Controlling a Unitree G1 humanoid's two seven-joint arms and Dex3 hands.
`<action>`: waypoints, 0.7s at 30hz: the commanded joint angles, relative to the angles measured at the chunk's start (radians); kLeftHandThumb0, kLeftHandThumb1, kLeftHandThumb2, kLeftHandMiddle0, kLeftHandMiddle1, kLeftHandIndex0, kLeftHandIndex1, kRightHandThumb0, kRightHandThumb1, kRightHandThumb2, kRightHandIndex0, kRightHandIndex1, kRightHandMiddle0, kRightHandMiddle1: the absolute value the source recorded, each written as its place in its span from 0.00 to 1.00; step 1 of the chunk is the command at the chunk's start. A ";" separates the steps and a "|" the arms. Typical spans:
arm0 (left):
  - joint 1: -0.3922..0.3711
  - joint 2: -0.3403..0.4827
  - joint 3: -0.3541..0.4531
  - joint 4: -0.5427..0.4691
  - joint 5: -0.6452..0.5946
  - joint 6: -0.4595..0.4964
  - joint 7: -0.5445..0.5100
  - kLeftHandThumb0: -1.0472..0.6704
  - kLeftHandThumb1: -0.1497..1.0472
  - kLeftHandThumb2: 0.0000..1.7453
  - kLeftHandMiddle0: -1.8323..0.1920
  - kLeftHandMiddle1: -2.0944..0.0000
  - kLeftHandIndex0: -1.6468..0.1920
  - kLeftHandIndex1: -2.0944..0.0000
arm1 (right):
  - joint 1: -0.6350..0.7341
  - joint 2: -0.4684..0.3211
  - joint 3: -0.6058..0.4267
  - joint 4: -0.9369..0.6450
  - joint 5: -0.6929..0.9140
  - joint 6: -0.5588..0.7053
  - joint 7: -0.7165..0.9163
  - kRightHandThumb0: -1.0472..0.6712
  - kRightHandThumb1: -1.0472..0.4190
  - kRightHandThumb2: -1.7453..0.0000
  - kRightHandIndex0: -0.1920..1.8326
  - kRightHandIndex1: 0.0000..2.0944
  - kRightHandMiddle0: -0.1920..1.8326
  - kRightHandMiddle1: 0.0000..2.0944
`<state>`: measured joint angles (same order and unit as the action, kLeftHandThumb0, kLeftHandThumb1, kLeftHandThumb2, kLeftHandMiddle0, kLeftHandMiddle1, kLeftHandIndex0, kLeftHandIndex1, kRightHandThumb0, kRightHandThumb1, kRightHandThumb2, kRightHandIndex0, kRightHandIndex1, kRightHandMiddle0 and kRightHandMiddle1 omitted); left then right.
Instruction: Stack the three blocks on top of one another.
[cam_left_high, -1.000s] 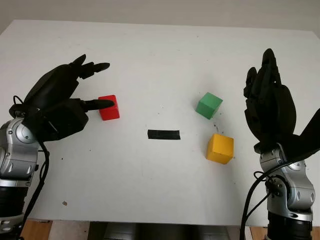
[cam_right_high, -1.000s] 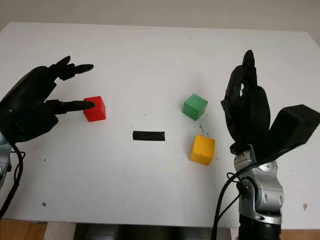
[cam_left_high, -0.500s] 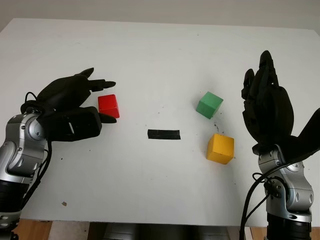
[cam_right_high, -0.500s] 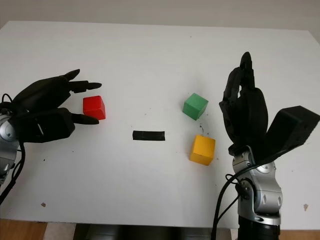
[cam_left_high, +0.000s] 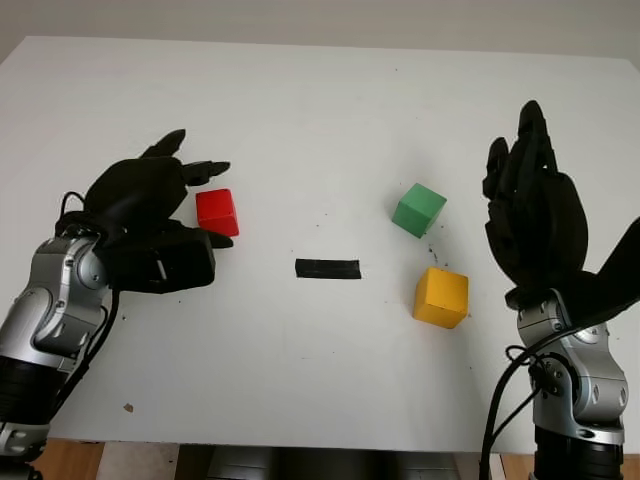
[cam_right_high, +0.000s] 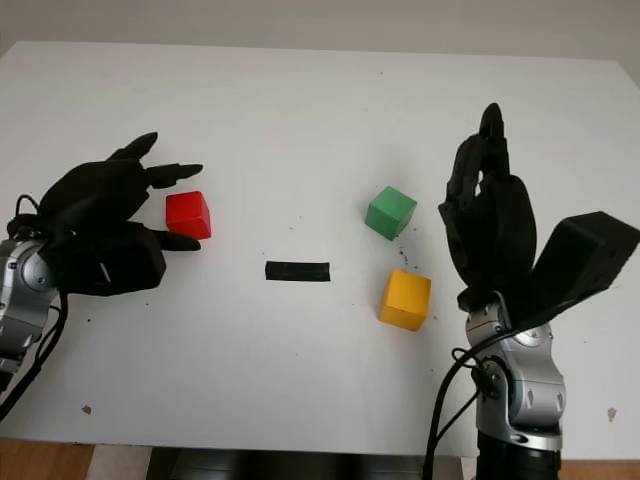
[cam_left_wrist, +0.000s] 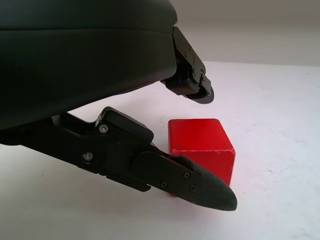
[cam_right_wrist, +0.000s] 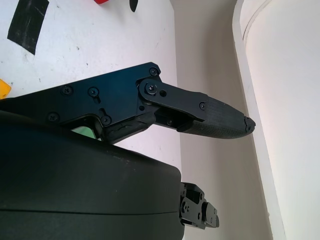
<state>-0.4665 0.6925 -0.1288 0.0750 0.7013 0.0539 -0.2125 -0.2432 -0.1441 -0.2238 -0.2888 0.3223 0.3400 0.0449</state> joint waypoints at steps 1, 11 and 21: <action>0.009 -0.007 -0.011 0.008 0.015 -0.006 0.025 0.17 0.95 0.03 0.91 0.97 0.64 0.95 | 0.005 -0.006 -0.007 -0.026 0.002 0.007 -0.003 0.19 0.00 0.60 0.00 0.00 0.00 0.00; 0.009 -0.013 -0.028 0.035 0.055 -0.007 0.089 0.20 0.96 0.03 0.89 0.97 0.61 0.92 | 0.005 -0.002 -0.011 -0.016 0.008 -0.003 0.007 0.20 0.00 0.60 0.00 0.00 0.00 0.00; 0.002 -0.006 -0.041 0.051 0.074 -0.009 0.087 0.20 0.97 0.03 0.86 0.97 0.77 0.56 | 0.005 -0.001 -0.011 -0.020 0.004 -0.002 0.004 0.20 0.00 0.60 0.00 0.00 0.00 0.00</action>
<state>-0.4655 0.6846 -0.1606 0.1224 0.7694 0.0459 -0.1264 -0.2432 -0.1438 -0.2296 -0.2889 0.3239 0.3422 0.0515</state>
